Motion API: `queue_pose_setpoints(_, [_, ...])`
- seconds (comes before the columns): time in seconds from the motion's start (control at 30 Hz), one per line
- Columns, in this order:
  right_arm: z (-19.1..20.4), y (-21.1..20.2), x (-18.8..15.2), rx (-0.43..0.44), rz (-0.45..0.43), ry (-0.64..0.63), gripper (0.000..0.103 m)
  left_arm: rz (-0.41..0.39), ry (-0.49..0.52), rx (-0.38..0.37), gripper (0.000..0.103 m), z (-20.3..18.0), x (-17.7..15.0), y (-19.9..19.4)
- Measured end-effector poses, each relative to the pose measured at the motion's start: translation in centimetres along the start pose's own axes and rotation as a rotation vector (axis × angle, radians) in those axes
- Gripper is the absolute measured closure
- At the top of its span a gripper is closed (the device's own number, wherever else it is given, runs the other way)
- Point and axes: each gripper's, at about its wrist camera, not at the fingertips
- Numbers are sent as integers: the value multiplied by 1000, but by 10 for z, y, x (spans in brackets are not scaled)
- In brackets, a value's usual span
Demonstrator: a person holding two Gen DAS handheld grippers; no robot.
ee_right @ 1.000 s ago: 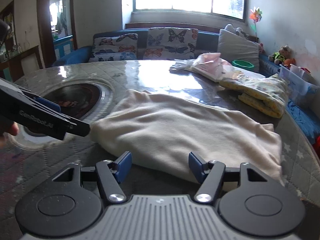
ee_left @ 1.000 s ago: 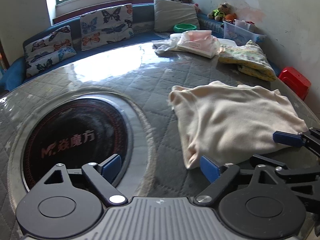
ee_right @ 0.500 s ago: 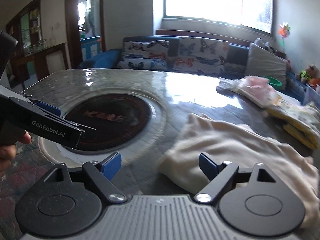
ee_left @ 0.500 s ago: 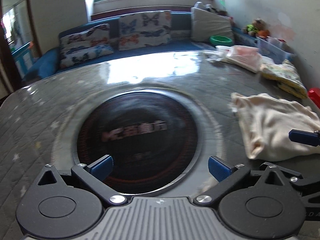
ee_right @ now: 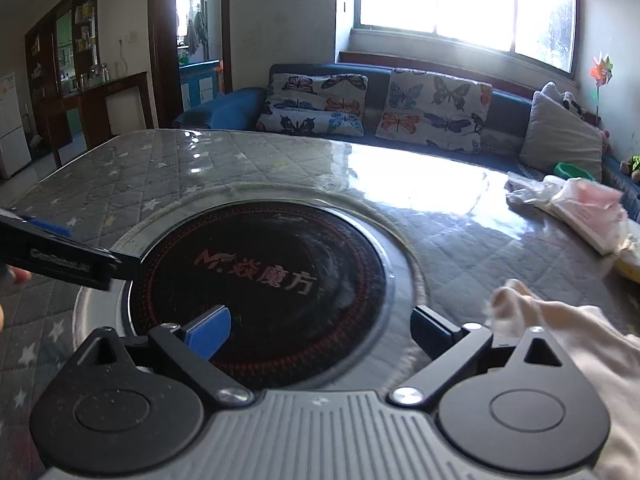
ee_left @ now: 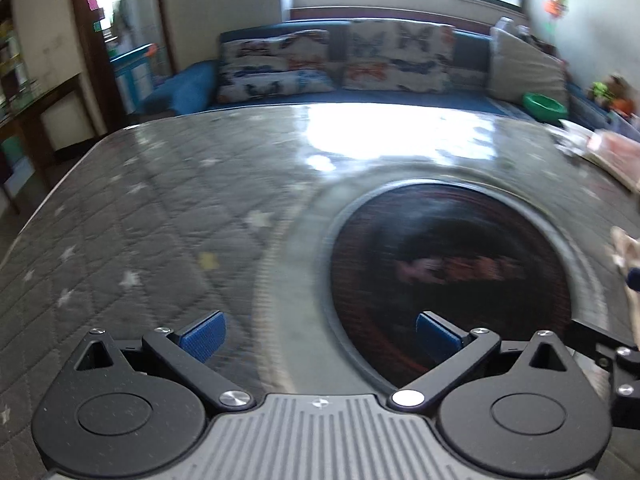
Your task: Fold clothes
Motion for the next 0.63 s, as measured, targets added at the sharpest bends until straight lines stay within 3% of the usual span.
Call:
queue_pose_setpoints(0.27, [17, 30, 5, -16, 14, -8, 0, -32, -78, 47, 0, 38, -1, 13])
queue_pose_setpoints(0.63, [18, 52, 4, -22, 60, -17, 0, -52, -92, 98, 0, 49, -10, 23])
Point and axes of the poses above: each gripper's, at about its wrist camera, not at the fingertips, and y roughly the way its jaws point, z to its left, x to its top, and after that the axes turned 10 degrees about -x, right-handed
